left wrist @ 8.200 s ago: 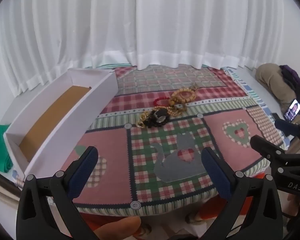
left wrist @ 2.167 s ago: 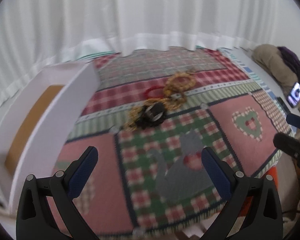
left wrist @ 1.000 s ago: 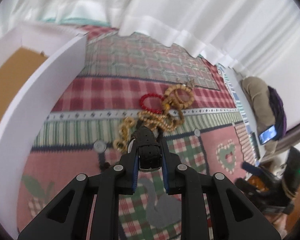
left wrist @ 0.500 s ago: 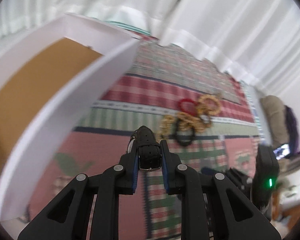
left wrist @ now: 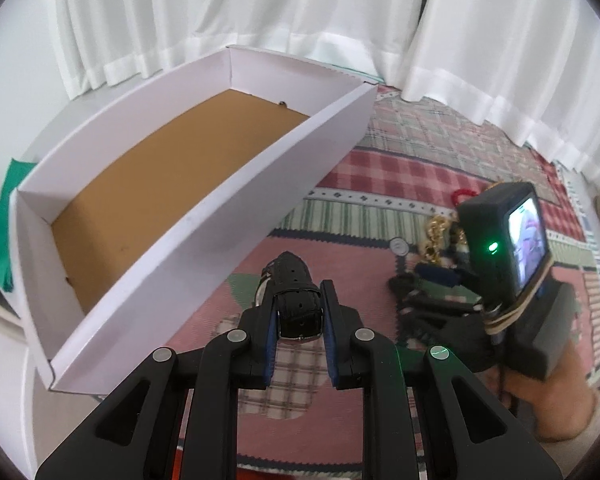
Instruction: Organize jewelry
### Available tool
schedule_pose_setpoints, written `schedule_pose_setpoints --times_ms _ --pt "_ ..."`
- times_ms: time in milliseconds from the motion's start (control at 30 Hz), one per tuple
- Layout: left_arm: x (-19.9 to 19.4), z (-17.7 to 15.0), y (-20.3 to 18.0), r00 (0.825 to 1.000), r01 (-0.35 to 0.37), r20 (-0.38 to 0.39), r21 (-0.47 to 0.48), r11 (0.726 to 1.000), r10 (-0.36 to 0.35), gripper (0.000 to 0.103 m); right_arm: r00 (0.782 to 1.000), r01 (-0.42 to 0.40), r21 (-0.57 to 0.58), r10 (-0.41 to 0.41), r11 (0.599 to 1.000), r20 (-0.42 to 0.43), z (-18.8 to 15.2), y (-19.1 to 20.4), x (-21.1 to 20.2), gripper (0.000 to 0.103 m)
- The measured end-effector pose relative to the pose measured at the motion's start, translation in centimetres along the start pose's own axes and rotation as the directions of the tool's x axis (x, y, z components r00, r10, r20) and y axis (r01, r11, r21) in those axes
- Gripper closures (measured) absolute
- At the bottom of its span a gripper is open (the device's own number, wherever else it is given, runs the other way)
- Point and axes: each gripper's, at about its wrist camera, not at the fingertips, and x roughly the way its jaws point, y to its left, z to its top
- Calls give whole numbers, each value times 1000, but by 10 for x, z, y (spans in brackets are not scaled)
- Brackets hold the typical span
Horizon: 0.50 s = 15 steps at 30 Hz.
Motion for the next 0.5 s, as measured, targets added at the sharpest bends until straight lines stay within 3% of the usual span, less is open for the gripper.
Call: schedule_pose_setpoints --times_ms 100,233,367,500 --pt "-3 -1 0 1000 -17 11 8 1000 17 84 1000 -15 19 16 1000 -11 1 -5 -5 82" --pt "-10 0 2 1000 -16 22 14 1000 15 84 999 -36 30 36 999 4 3 -5 -22 88" --pt "-32 15 28 998 53 27 -29 998 -52 84 994 -109 53 108 993 18 20 -3 -48 89" --pt "-54 36 69 997 55 61 -96 994 -49 84 979 -200 55 196 978 62 54 5 -88 90"
